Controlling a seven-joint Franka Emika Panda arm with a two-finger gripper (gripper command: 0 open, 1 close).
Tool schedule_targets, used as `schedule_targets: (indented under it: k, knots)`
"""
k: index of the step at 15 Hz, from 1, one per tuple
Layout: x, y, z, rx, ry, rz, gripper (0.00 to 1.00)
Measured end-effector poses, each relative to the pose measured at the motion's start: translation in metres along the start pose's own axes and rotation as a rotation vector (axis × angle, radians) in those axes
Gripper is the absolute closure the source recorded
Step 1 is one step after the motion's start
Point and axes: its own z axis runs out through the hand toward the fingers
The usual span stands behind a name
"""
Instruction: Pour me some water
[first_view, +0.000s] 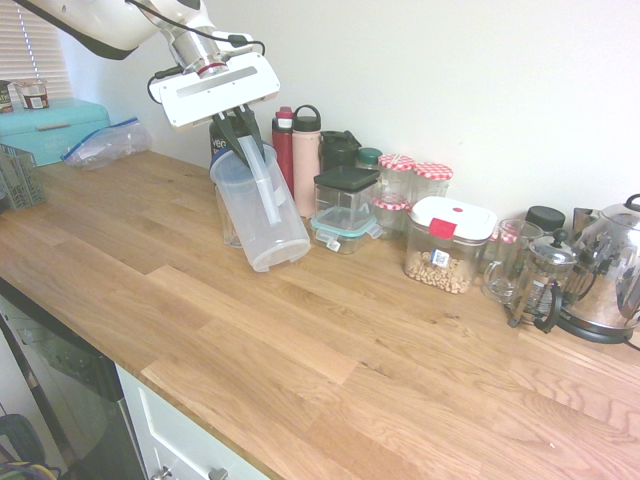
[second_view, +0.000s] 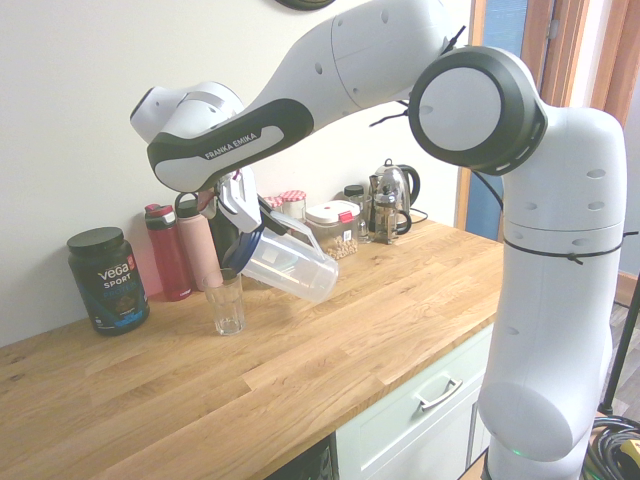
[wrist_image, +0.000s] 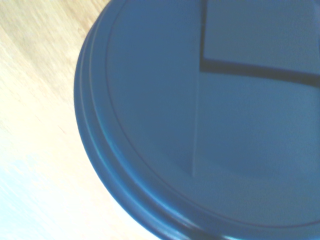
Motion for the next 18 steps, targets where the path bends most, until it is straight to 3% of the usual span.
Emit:
schedule_targets:
  k: [3,7,12,18]
  knots:
    - [-0.022,0.026,-0.019,0.114,0.073,0.059,1.00]
    - [-0.097,0.098,-0.023,0.302,0.129,0.238,1.00]
    - [-0.178,0.134,0.042,0.504,0.104,0.469,1.00]
    - [-0.221,0.157,0.106,0.607,0.183,0.773,1.00]
